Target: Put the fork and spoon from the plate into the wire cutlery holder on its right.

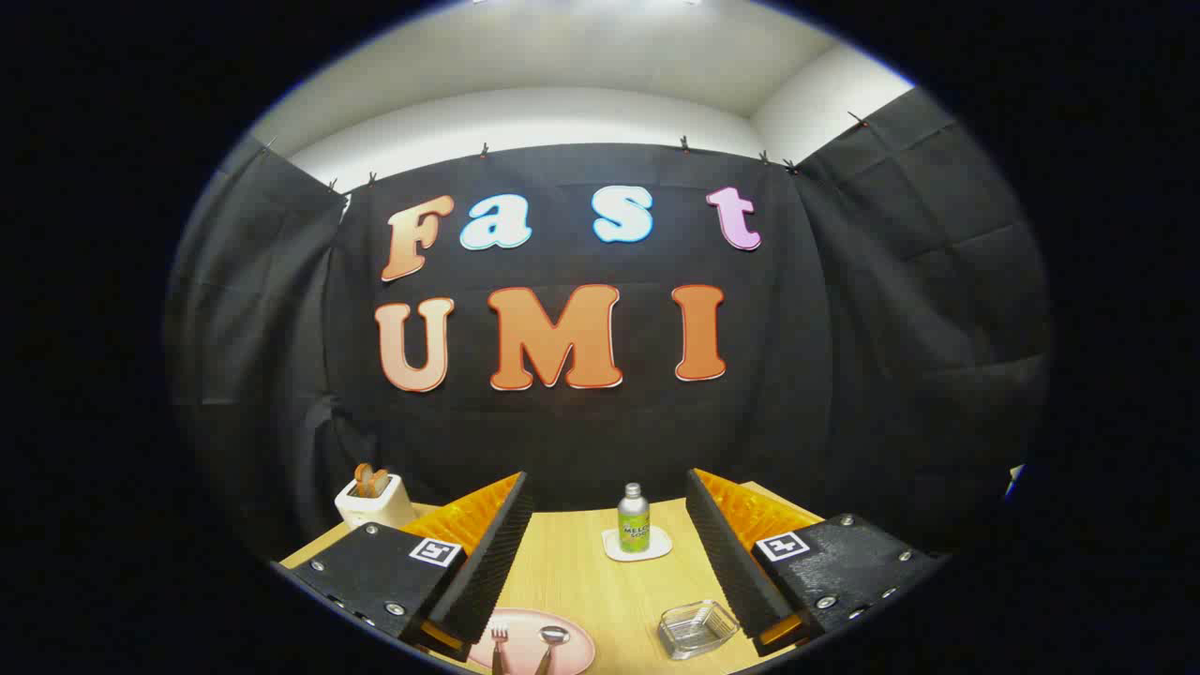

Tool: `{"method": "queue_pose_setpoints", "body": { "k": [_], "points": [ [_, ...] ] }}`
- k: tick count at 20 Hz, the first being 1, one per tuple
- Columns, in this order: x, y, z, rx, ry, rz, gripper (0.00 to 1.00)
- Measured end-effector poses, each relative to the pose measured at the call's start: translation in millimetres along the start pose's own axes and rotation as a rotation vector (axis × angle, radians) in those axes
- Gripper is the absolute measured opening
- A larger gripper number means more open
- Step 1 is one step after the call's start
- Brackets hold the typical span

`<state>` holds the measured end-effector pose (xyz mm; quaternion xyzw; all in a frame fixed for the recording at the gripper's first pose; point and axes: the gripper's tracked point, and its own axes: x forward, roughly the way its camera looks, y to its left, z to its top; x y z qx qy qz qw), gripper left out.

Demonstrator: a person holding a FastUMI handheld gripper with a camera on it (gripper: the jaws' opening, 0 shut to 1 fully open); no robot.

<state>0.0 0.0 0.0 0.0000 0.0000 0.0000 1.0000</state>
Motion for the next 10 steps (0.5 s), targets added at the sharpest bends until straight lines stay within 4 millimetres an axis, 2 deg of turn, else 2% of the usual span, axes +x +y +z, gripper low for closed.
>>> {"method": "queue_pose_setpoints", "body": {
  "k": [3, 6, 10],
  "points": [
    [-14, 23, -9, 0.007, 0.035, 0.03, 0.98],
    [-19, 30, -13, 0.016, 0.052, 0.031, 0.98],
    [-17, 31, -12, 0.009, 0.067, 0.026, 0.98]
  ]
}}
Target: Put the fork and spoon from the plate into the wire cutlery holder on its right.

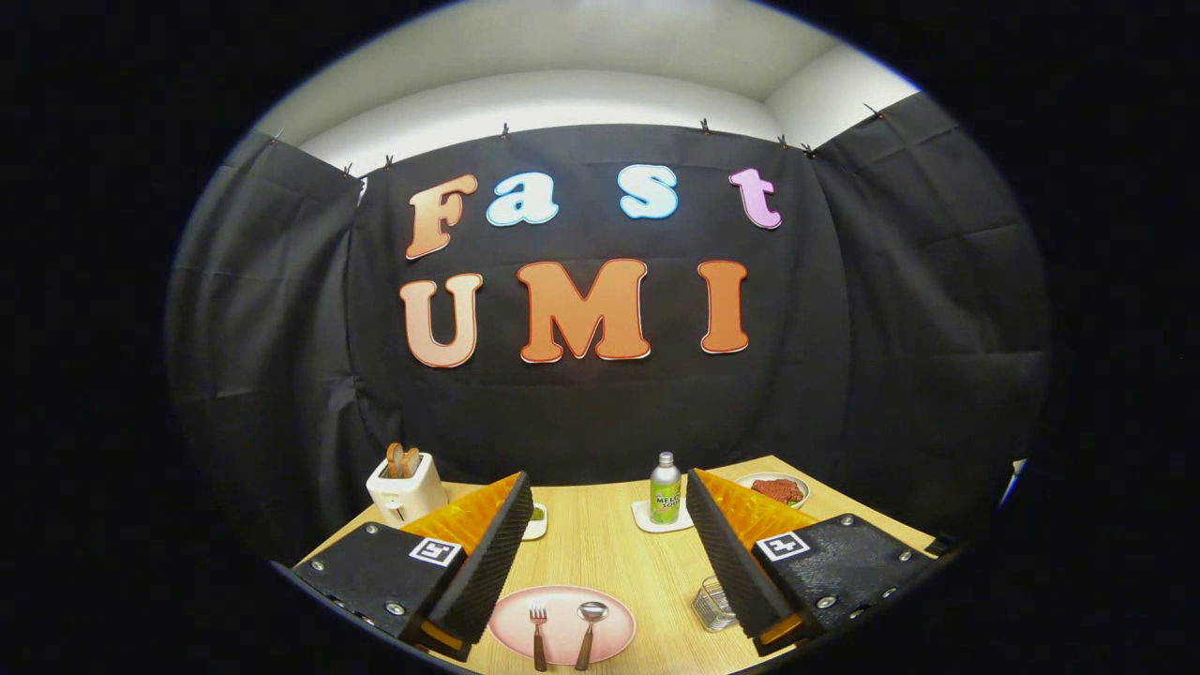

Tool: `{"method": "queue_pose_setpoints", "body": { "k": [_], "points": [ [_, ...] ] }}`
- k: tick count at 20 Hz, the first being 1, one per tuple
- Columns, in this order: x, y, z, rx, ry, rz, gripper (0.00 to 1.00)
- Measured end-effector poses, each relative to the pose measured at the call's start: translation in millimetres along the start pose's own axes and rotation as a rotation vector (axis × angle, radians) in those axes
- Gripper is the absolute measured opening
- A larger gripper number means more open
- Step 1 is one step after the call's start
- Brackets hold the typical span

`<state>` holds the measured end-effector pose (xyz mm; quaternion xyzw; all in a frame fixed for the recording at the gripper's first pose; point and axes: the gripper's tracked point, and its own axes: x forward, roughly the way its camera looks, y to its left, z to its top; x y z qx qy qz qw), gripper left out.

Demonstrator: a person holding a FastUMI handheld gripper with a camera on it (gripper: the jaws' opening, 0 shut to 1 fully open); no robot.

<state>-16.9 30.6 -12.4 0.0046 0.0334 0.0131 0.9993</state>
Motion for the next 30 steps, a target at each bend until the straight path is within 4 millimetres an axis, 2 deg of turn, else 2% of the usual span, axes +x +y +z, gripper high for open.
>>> {"method": "queue_pose_setpoints", "body": {
  "k": [5, 14, 22, 27, 30],
  "points": [
    [4, 7, -5, 0.008, 0.015, 0.014, 0.98],
    [10, 20, -37, -0.017, 0.056, 0.033, 0.98],
    [17, 30, -105, -0.035, 0.17, 0.059, 0.98],
    [22, 24, -151, -0.033, 0.244, 0.053, 0.98],
    [26, 23, -186, -0.043, 0.298, 0.046, 0.98]
  ]
}}
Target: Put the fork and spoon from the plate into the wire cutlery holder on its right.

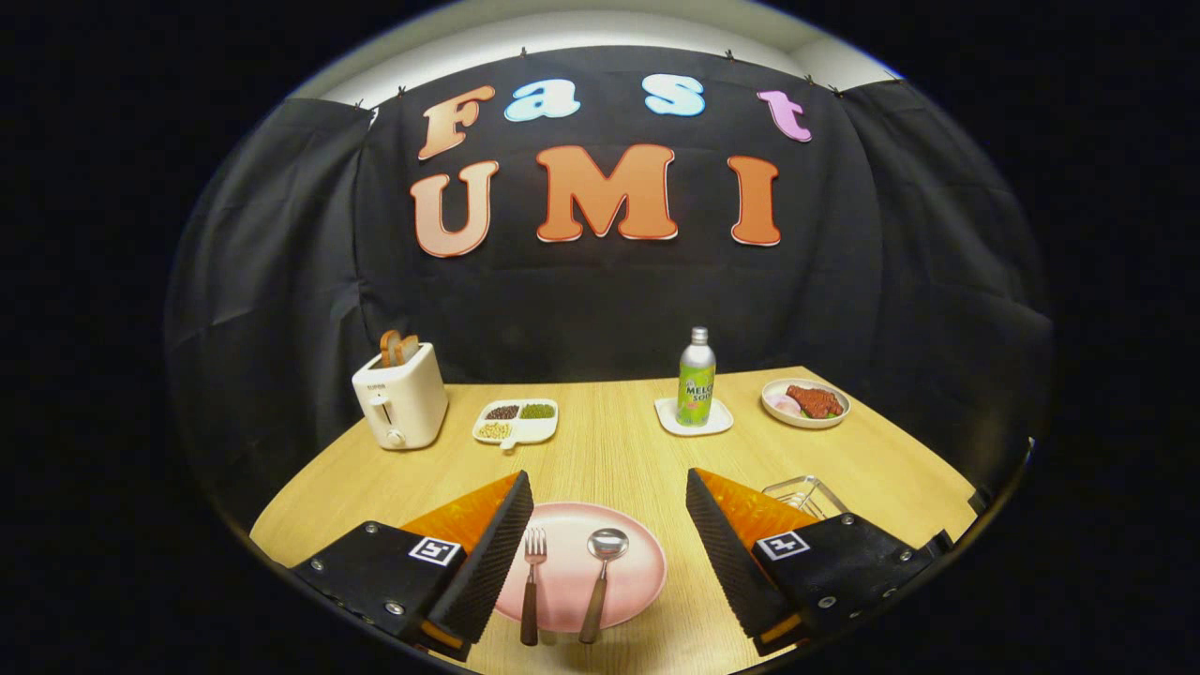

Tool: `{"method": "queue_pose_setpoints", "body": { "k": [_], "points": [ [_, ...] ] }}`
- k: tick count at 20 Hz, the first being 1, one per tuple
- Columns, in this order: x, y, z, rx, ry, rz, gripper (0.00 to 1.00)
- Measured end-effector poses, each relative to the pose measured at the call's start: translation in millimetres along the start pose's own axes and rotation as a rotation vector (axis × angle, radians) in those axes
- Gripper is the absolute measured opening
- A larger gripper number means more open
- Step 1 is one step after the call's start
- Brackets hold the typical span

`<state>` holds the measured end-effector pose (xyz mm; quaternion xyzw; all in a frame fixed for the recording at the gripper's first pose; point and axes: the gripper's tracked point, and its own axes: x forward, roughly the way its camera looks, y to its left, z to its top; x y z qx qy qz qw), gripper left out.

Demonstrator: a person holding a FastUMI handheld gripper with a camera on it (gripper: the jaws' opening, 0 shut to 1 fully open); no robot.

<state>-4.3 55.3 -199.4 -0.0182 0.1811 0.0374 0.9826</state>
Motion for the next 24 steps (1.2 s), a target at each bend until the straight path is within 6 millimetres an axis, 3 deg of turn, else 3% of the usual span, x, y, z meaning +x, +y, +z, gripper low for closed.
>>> {"method": "queue_pose_setpoints", "body": {
  "k": [5, 12, 24],
  "points": [
    [18, 0, -60, -0.01, 0.11, -0.008, 0.99],
    [35, 4, -106, -0.061, 0.203, 0.001, 0.95],
    [35, 13, -143, -0.067, 0.315, 0.019, 0.45]
  ]
}}
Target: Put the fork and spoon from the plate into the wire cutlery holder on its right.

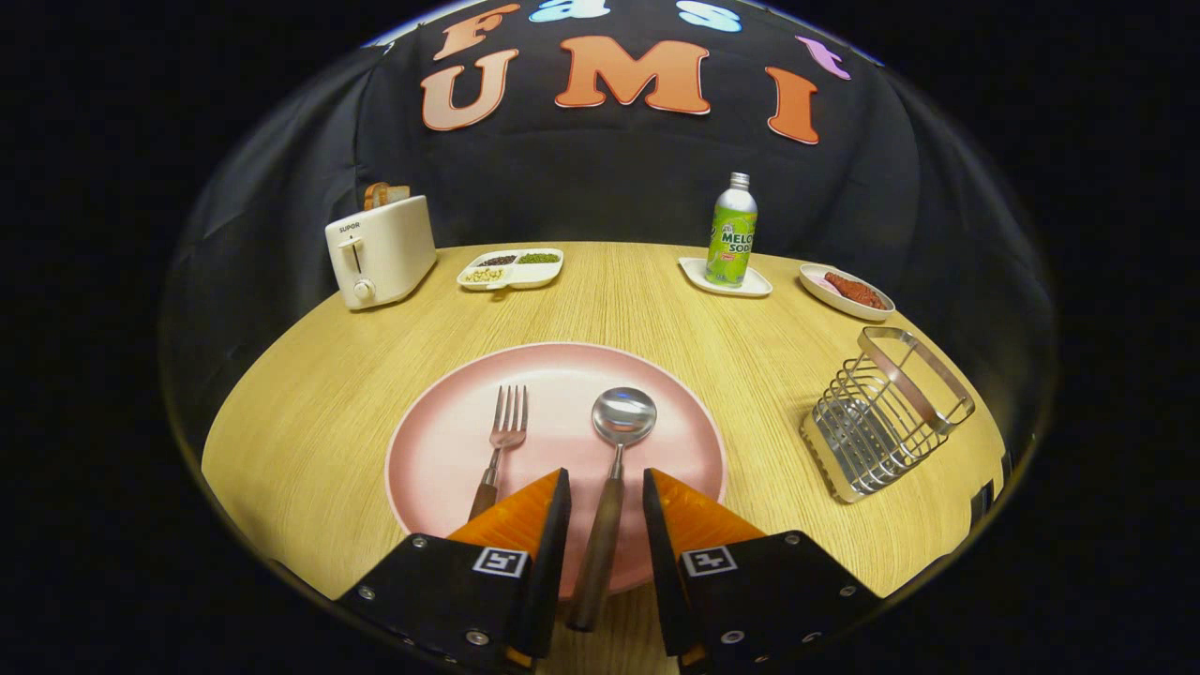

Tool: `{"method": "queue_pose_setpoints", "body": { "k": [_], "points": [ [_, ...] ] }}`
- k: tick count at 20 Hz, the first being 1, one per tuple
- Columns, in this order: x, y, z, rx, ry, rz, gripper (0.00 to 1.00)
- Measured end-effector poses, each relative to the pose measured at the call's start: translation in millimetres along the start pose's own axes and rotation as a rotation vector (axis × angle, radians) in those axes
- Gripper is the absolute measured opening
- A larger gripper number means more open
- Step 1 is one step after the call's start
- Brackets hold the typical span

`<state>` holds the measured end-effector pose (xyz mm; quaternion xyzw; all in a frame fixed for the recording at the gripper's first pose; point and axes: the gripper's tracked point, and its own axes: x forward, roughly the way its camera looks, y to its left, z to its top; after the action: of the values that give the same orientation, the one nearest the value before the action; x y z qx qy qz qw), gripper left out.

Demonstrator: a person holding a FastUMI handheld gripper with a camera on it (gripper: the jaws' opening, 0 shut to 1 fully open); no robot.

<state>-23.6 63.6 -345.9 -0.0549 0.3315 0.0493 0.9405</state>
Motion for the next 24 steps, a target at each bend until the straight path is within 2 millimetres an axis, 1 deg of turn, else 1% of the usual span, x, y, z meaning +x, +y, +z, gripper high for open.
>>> {"method": "queue_pose_setpoints", "body": {
  "k": [1, 2, 3, 4, 5, 7, 8, 10, 16, 20, 24],
  "points": [
    [0, 1, -1, 0.011, 0.009, 0.003, 0.38],
    [0, 0, -3, 0.013, 0.016, -0.002, 0.35],
    [-1, -2, -3, 0.01, 0.017, -0.009, 0.29],
    [1, -7, -3, 0.003, 0.017, -0.023, 0.24],
    [0, -8, -3, 0.006, 0.024, -0.021, 0.15],
    [-3, -9, -1, 0.021, 0.037, -0.022, 0.09],
    [-5, -11, 2, 0.024, 0.044, -0.023, 0.08],
    [-12, -14, 14, 0.031, 0.031, -0.014, 0.05],
    [-38, -25, 47, 0.003, 0.026, 0.024, 0.05],
    [-54, -49, 63, -0.035, 0.038, 0.021, 0.05],
    [-75, -81, 79, -0.058, 0.048, 0.0, 0.05]
  ]
}}
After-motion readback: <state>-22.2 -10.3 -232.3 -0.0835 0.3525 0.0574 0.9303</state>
